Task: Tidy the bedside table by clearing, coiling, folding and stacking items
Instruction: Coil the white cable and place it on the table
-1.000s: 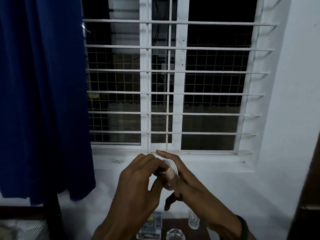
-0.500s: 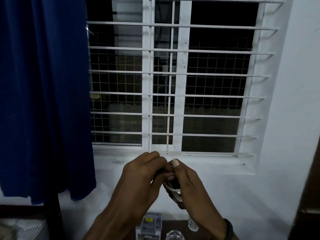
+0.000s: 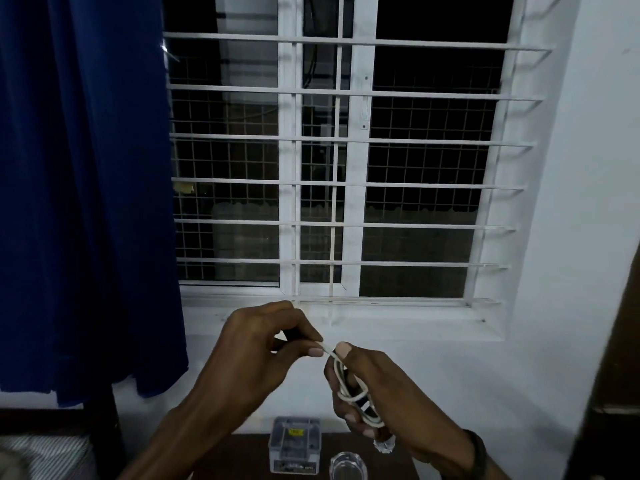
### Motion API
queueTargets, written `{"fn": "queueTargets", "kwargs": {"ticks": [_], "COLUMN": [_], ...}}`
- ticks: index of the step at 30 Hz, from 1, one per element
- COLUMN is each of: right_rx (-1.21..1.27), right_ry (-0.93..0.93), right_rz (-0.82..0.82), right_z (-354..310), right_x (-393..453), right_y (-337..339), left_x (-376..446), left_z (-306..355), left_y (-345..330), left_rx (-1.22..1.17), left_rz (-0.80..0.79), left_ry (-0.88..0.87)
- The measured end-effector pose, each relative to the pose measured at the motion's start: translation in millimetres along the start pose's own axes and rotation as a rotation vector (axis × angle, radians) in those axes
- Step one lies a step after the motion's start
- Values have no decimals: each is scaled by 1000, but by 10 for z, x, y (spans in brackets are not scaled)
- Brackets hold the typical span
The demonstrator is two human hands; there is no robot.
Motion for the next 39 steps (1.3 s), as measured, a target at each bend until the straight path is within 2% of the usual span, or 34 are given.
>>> {"fn": "queueTargets", "kwargs": {"ticks": [9,13,15,18,22,28,35,39], "right_rx": [79,308,466,662,799,745,548,409], "right_ry": [-16,-44,-69,-110,-118,-158,-174,-203], "right_rz": [-6,60,90,137,201,416,406,471], "right_z": [142,321,426,582,766,1195,1666,2032], "right_x": [-5,60,138,259,326,431,504,438], "right_y": [-6,-53,-94,-126,-123,-163,-245,-313], "left_x": [-117,-217,-250,-340,-559,-854,-1174,-1476], "left_z": [-148,-178,-273,-526,-636,-805,-1097,-1276], "left_y": [-53,-192,-287,-483,-787,-1078,-1287,-1499], "left_rx": [-87,-98,-176,-366,-694,-786,-888,-909], "left_rz": [33,108,107,6,-97,-91,51,74], "left_ry": [52,71,192,472,745,903,1039,1106]}}
Point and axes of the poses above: each hand's wrist, its own x-axis towards the middle knuckle, its own y-axis out of the back of the hand, z = x × y, the point moved 6 cm from there along x, towards the middle knuckle, and after that the axes turned 1 degree about -y, right-handed, at the moved point
